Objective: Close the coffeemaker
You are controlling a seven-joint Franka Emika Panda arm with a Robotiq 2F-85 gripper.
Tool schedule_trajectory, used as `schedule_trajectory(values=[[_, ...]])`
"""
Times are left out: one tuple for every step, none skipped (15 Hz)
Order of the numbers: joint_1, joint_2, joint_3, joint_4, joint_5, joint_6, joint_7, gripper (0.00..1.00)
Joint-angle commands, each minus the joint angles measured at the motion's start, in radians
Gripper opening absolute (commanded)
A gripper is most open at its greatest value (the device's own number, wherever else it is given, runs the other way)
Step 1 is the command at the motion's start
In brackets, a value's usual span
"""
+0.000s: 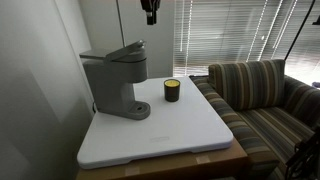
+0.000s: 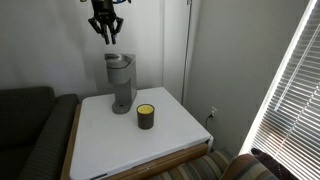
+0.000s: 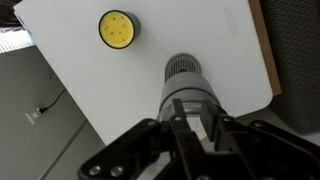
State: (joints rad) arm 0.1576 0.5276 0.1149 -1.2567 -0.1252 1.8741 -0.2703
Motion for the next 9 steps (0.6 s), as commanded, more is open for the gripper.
schedule_trajectory(values=[[0.047, 0.125, -0.028, 0.200, -0.054, -0.095, 0.095, 0.01], [0.052, 0.147, -0.028, 0.229, -0.052, -0.112, 0.112, 0.00], [0.058, 0.167, -0.030, 0.257, -0.050, -0.130, 0.124, 0.00], [0.059, 0.183, -0.029, 0.279, -0.041, -0.149, 0.130, 0.00], [0.059, 0.199, -0.028, 0.300, -0.034, -0.163, 0.137, 0.00], [0.059, 0.213, -0.028, 0.319, -0.029, -0.181, 0.142, 0.00], [0.058, 0.225, -0.027, 0.338, -0.024, -0.196, 0.144, 0.00], [0.052, 0.233, -0.019, 0.344, -0.024, -0.196, 0.147, 0.00], [0.049, 0.243, -0.016, 0.356, -0.019, -0.195, 0.145, 0.00]])
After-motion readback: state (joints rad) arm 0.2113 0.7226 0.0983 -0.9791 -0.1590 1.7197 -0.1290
